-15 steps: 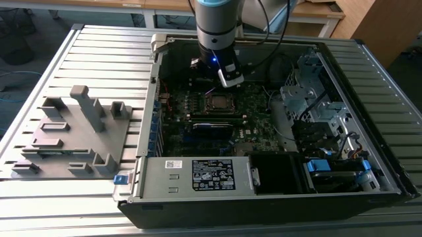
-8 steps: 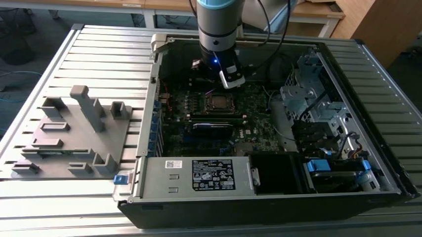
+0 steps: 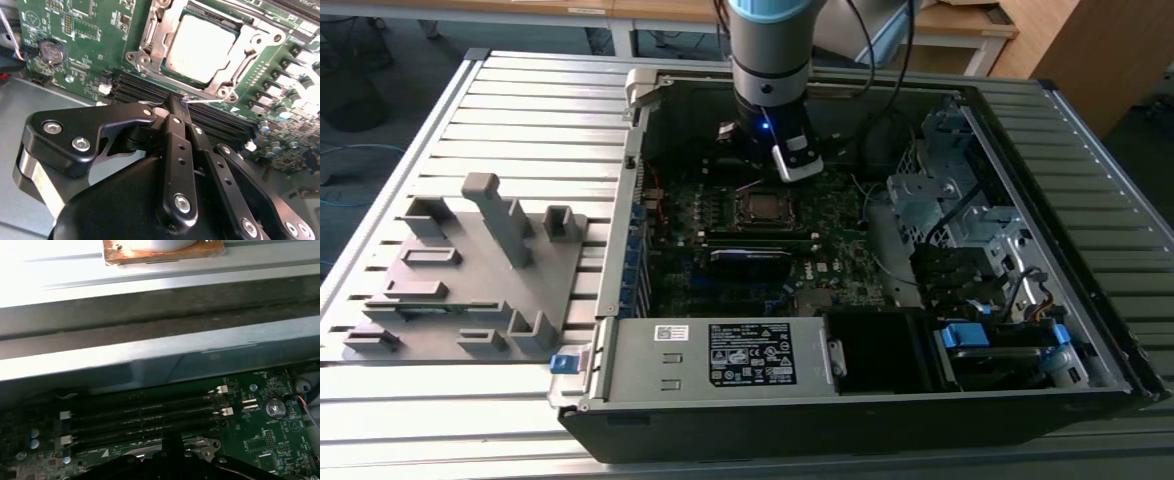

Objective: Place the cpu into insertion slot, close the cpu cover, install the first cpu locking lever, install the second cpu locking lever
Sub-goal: 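Install the first cpu locking lever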

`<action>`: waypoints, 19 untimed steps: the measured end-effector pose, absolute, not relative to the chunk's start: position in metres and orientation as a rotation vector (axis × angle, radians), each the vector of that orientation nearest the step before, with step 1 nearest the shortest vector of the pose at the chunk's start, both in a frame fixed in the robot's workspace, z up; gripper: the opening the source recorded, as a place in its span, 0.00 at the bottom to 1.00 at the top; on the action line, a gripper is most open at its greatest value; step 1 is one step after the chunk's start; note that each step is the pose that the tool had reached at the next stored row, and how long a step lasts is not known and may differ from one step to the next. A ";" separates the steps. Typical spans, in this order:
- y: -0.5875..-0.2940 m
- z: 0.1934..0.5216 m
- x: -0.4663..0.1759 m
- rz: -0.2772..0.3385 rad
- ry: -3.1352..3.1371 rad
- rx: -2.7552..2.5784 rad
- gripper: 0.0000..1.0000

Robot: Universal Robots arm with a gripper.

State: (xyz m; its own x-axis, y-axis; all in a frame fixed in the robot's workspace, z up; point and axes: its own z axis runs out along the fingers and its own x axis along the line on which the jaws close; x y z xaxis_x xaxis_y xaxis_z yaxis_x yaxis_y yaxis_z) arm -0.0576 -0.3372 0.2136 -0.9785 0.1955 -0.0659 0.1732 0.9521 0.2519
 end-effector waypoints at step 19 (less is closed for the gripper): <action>-0.332 0.206 -0.053 0.369 2.994 0.389 0.10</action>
State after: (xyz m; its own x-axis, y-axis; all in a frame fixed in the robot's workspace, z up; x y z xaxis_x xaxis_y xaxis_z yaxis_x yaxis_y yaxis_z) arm -0.0531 -0.3316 0.2065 -0.9624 0.2632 -0.0668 0.2391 0.9380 0.2510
